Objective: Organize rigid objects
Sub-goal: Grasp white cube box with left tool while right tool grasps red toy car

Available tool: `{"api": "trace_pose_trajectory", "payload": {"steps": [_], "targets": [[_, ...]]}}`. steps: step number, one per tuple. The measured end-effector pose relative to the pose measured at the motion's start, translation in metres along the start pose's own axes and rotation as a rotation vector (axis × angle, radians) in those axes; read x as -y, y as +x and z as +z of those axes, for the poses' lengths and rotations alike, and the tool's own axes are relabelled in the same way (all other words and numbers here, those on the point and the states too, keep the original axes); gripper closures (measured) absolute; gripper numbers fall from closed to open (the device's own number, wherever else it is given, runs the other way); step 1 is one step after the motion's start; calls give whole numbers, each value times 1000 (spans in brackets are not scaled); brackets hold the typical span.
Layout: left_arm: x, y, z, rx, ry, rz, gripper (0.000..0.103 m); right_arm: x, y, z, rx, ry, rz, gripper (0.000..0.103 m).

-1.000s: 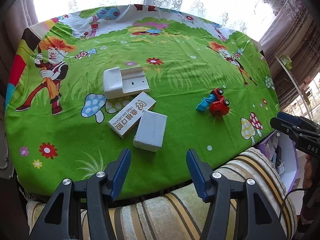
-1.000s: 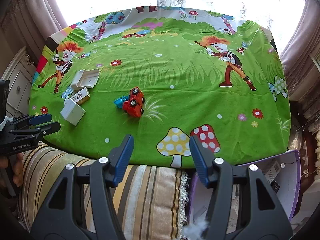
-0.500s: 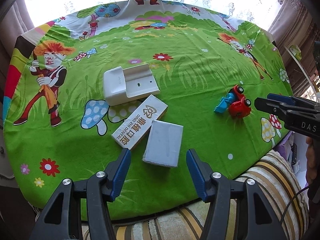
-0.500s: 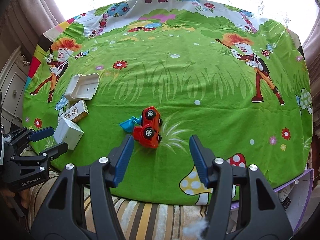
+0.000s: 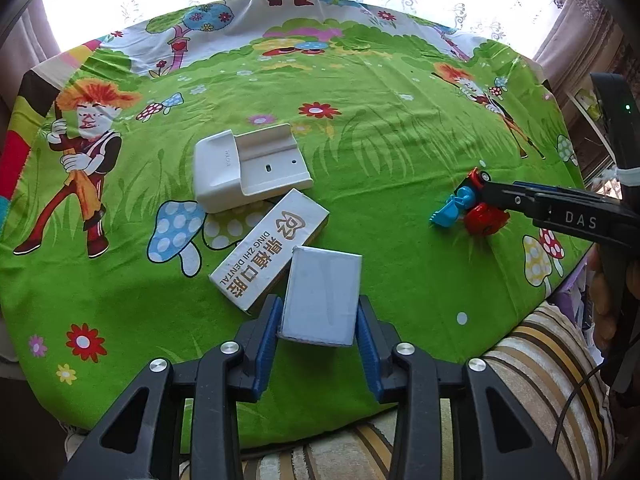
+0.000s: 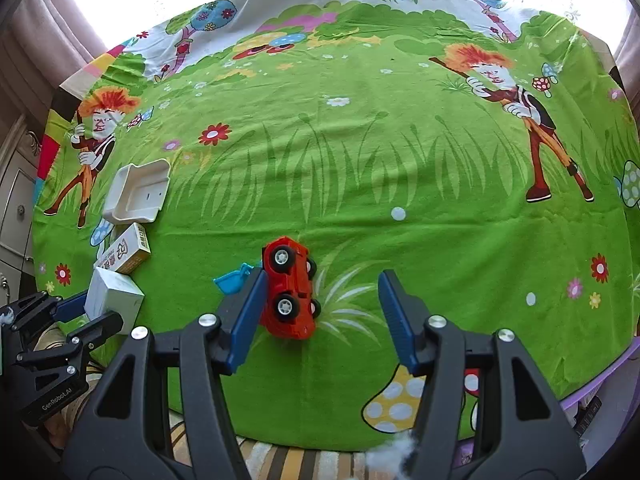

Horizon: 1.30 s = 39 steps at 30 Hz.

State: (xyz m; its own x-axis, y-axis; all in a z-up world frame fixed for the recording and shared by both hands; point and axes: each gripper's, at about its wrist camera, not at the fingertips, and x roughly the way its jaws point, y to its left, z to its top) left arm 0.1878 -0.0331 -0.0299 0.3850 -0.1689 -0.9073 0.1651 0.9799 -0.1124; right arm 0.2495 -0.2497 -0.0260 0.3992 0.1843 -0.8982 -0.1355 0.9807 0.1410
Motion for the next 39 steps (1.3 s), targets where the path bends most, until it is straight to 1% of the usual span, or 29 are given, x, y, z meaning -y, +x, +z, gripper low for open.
{"api": "trace_pose_trajectory", "payload": {"steps": [8,13,19,22,27,30,32,33,36,39], "targets": [[1,-3,-1,9,-10,-15,65,35,-3,2,9,104,12,42],[1,-3,-2,10,-12,-19,65,52,-3,4,19,139,6,42],[1,-2,-3,7,-17,-22,65,84,-9,5,34,237,38,42],[2,-2,-2,8,-15,-24,65,98,-9,3,30,267,6,42],[2,-4,-2,21,-15,-35,65,113,-9,-3,25,299,-3,42],[3,-7,-3,33,-14,-42,65,118,-23,-7,63,310,-13,42],[2,-8,-3,38,-20,-48,65,115,-36,-11,93,296,-35,42],[2,-9,-3,40,-25,-52,65,109,-41,-12,104,270,-41,42],[2,-10,-2,44,-31,-60,65,82,-49,-14,122,150,-57,42],[4,-11,-4,47,-29,-62,65,57,-45,-15,142,45,-83,43]]}}
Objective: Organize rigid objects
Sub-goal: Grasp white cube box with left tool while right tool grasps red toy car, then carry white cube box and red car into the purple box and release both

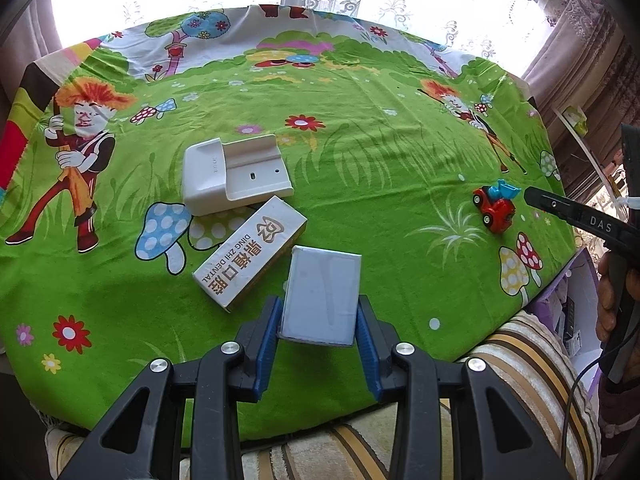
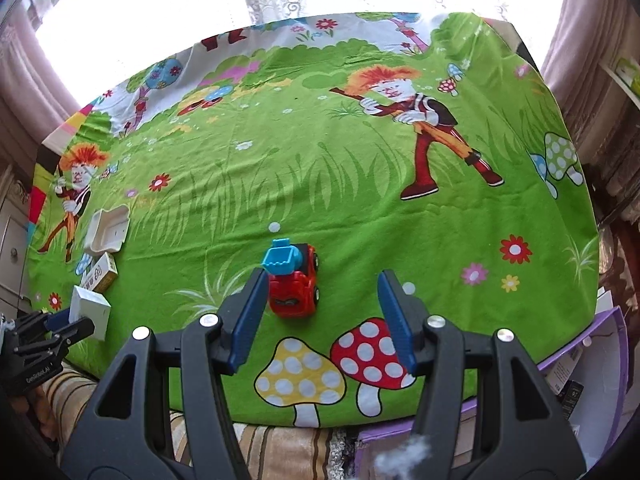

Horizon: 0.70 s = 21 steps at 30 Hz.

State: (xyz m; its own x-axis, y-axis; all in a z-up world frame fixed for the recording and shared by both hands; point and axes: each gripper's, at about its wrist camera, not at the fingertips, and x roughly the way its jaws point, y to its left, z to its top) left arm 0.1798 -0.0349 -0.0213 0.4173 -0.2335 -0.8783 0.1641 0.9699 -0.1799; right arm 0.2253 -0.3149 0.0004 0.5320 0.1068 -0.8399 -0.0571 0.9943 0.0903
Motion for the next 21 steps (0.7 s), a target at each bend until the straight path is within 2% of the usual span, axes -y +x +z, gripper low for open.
{"api": "trace_pose_trajectory", "payload": {"steps": [6,7,10,11,21], "targets": [[0,-2,-2,4,-6,-7,65,-23,21,0,-6,-89,-21,58],[0,-2,-2,5,-6,-8,65,-23,24,1,-8,-89,-29,66],[2,-1,-2,4,-2,-10,65,-23,27,4,0,-89,-41,76],[2,0,-2,3,-1,-11,65,-23,27,5,5,-90,-42,82],[8,-5,-4,13,-2,-20,65,-15,13,5,26,-72,-19,83]]}}
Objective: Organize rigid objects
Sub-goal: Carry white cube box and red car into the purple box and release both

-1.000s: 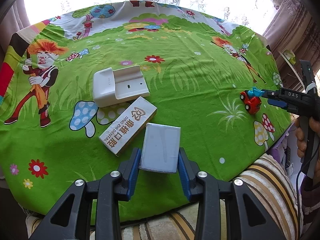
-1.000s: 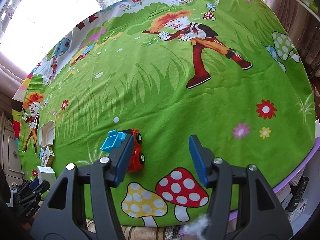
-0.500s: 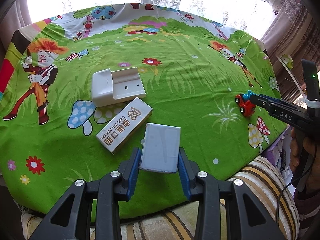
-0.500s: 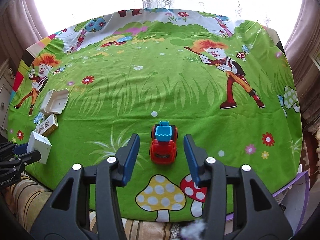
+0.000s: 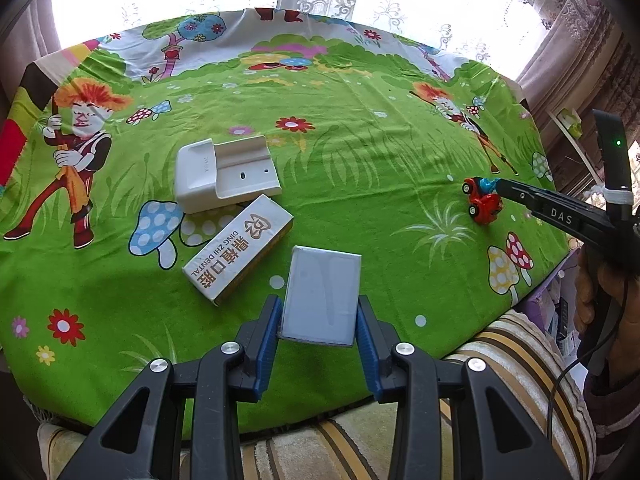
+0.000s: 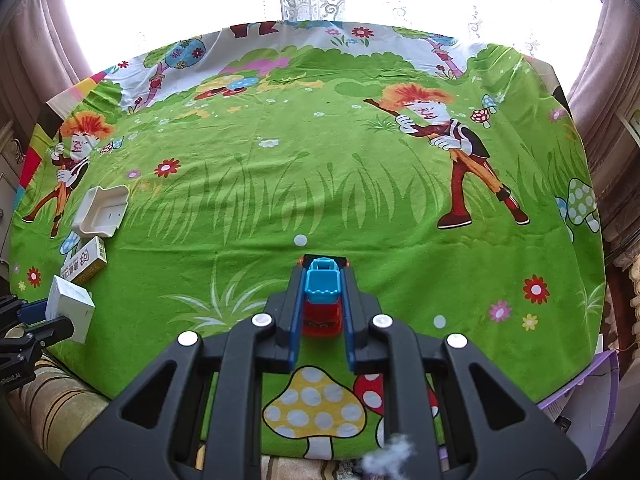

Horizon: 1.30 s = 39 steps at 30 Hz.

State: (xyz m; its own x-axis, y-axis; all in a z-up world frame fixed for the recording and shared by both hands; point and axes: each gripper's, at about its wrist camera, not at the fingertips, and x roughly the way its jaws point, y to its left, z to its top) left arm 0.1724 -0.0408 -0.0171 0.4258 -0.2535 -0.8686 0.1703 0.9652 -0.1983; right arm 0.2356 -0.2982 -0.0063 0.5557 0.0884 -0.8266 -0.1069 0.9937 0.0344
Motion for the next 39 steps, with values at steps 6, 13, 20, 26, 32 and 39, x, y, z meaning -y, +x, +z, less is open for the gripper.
{"api": "trace_pose_trajectory", "payload": {"steps": [6,13,20,26,32,39], "targets": [[8,-8,-1,10,6,-14,65,8,-21,-1,17,20,8,83],[24,-22,-2,32,23,-46,65,26,-54,-15,26,44,-1,83],[47,-34,-3,51,51,-79,65,66,-94,-42,32,108,-43,83],[79,-40,-7,56,99,-115,65,103,-124,-72,34,156,-97,83],[110,-44,-14,53,145,-146,65,140,-149,-107,22,219,-143,83],[149,-45,-22,40,202,-180,65,172,-163,-151,-22,288,-165,83]]}}
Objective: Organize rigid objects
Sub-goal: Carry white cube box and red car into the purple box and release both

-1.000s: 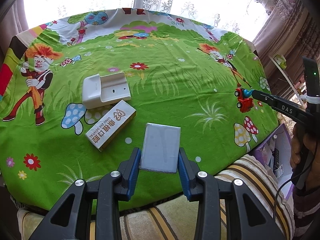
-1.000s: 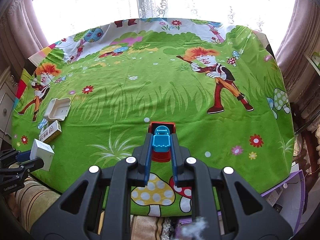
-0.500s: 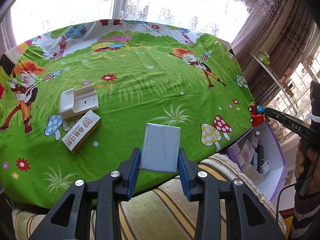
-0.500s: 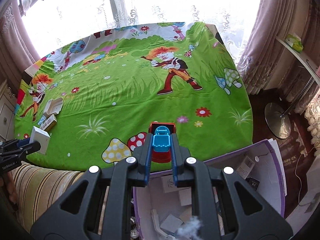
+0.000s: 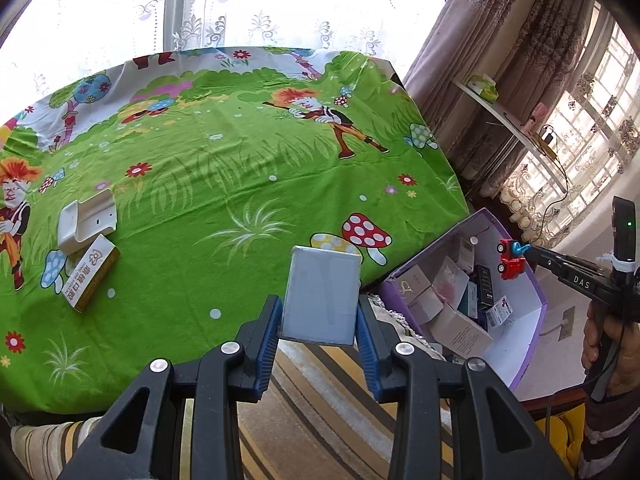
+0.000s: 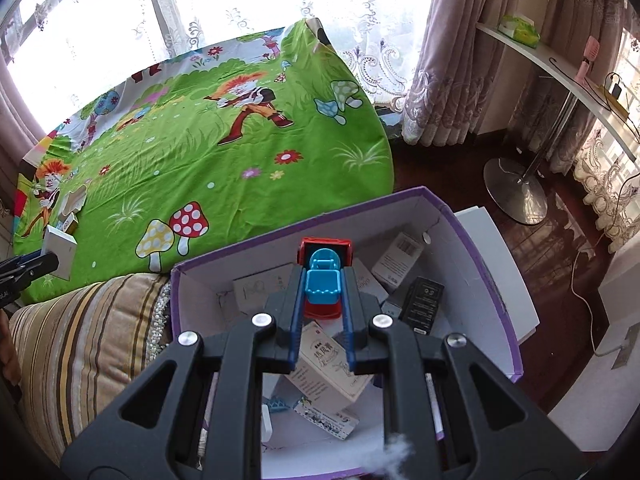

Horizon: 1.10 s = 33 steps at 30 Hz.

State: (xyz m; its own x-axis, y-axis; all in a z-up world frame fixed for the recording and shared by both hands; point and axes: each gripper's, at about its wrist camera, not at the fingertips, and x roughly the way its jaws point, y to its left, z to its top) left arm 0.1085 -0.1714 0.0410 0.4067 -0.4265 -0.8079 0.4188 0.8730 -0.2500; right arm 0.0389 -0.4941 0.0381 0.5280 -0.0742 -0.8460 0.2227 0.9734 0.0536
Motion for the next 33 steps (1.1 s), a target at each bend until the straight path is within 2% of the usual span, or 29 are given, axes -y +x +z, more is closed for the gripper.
{"api": "trace_pose_trajectory", "payload": {"steps": [9,18,27,33], "targets": [[38,8,-2,-22,51,-35,65,41,0,-39,-66,48,-32,83],[70,18,-3,-47,92,-64,65,65,13,-73,-163,57,-39,83],[88,24,-5,-63,121,-75,65,67,30,-84,-277,-51,-29,83],[92,27,-6,-71,128,-77,65,72,44,-83,-362,-79,-68,83]]}}
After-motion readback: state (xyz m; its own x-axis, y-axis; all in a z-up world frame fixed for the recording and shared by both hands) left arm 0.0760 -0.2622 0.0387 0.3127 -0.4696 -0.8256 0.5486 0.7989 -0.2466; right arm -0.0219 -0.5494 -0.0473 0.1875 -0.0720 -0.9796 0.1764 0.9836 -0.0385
